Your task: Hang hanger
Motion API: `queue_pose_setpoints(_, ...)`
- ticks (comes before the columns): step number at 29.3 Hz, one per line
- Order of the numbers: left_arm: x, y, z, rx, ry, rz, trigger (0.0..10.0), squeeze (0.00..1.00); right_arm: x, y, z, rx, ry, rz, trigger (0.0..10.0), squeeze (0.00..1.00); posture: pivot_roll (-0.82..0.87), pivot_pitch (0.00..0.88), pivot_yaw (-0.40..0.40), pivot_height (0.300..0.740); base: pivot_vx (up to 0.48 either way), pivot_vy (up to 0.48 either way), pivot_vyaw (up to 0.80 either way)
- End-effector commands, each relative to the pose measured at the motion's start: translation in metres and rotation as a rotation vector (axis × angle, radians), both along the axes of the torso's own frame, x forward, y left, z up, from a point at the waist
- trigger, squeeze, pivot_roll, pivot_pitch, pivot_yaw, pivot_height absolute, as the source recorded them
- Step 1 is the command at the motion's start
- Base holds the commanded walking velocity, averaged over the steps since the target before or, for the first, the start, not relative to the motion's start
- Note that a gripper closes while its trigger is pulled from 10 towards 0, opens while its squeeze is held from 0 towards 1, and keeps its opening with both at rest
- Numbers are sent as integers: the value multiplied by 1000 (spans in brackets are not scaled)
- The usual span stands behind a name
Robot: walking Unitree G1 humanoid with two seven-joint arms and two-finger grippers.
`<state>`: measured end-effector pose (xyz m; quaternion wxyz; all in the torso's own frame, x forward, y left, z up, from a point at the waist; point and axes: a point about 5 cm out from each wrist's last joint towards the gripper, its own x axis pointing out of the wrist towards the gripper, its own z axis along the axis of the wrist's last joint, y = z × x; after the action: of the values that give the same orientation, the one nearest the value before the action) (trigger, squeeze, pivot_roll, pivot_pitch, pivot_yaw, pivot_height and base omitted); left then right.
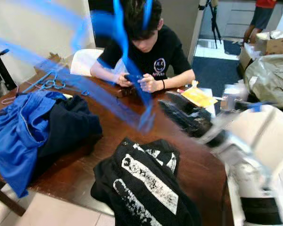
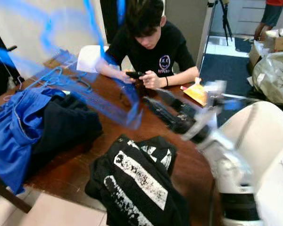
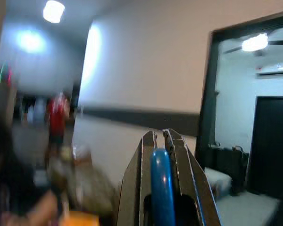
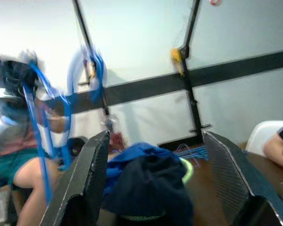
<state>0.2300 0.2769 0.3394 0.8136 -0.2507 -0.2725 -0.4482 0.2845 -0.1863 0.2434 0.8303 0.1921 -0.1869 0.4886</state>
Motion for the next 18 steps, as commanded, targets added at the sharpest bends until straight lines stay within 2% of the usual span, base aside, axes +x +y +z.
queue_pose_setpoints(1,-3,6,0,18,5,-8,0,0,-3,-1,-3,15,6,44,10000,0,121,0,32,740,0,0,0)
queue_pose_setpoints(2,-5,19,-11,-16,53,-14,0,0,-7,-9,-2,19,0,65,10000,0,121,0,30,740,0,0,0)
queue_pose_setpoints(4,-5,19,-11,-16,53,-14,0,0,-7,-9,-2,19,0,65,10000,0,121,0,30,740,0,0,0)
queue_pose_setpoints(5,-8,29,-18,-47,85,-15,0,0,-10,-15,0,28,-6,85,10000,0,121,0,30,740,0,0,0)
queue_pose_setpoints(7,-18,45,-32,-54,135,-26,0,0,-15,-26,-2,-6,-2,97,10000,0,123,0,28,740,0,0,0)
queue_pose_setpoints(11,-21,47,-34,-54,143,-39,0,0,-17,-29,-4,-19,5,111,10000,0,125,0,27,740,0,0,0)
queue_pose_setpoints(13,-28,41,-27,-38,100,-107,0,0,-27,-22,-5,-55,28,239,10000,0,122,0,25,740,0,0,0)
queue_pose_setpoints(14,-28,41,-27,-38,100,-107,0,0,-27,-22,-5,-55,28,239,10000,0,122,0,25,740,0,0,0)
queue_pose_setpoints(15,-30,37,-22,-25,68,-140,0,0,-32,-16,-6,-86,42,313,10000,0,119,0,27,740,0,0,0)
queue_pose_setpoints(16,-30,37,-22,-25,68,-140,0,0,-32,-16,-6,-86,42,313,10000,0,119,0,27,740,0,0,0)
queue_pose_setpoints(17,-34,31,-18,4,42,-179,0,0,-38,-10,-6,-113,52,386,10000,0,119,0,28,740,0,0,0)
queue_pose_setpoints(18,-34,31,-18,4,42,-179,0,0,-38,-10,-6,-113,52,386,10000,0,119,0,28,740,0,0,0)
